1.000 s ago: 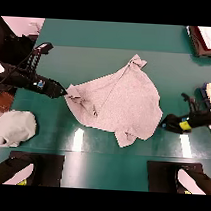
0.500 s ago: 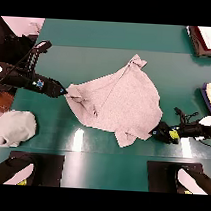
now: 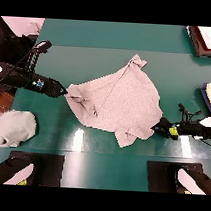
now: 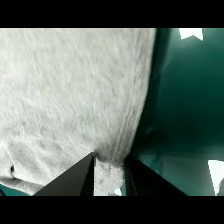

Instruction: Fold the shirts.

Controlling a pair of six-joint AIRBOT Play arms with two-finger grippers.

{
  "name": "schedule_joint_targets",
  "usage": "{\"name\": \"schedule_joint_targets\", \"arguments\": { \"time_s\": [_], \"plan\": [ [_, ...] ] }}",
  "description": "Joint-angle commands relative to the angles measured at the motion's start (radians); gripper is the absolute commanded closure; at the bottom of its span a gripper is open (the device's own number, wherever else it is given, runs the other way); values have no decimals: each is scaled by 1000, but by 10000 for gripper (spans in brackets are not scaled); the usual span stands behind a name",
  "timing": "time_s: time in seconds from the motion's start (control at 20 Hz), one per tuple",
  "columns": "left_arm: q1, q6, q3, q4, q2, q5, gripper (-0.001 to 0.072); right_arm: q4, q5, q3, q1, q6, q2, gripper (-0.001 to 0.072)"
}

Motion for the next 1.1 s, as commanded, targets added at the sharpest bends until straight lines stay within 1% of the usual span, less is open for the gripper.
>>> {"name": "schedule_joint_targets", "arguments": {
  "time_s": [0.0,0.15,0.2,0.25,0.3,0.4,0.5,0.6,0.65,0.8,0.9,1.05],
  "plan": [
    [0,0,1,0,1,1,682,27,1,0,0,-5,8,492],
    [0,-17,1,0,1,1,682,27,3,0,74,-6,-45,498],
    [0,-26,1,0,1,0,682,24,3,1,115,-10,-63,561],
    [0,-27,1,0,1,-1,682,24,3,1,152,-22,-76,660],
    [0,-41,2,0,1,2,683,21,3,1,180,-22,-78,696],
    [0,-85,6,2,8,29,683,18,14,11,198,-20,-34,696],
    [0,-135,57,10,9,74,683,16,48,87,181,-3,49,697],
    [0,-178,157,14,9,150,683,16,57,230,134,13,135,698],
    [0,-186,223,21,9,200,683,16,53,324,100,13,168,698],
    [0,-207,435,66,9,326,683,14,50,631,-25,10,200,697],
    [0,-206,582,83,9,360,682,15,52,838,-112,-10,187,698],
    [0,-206,786,89,9,369,682,15,82,1133,-208,-44,130,697]
  ]
}}
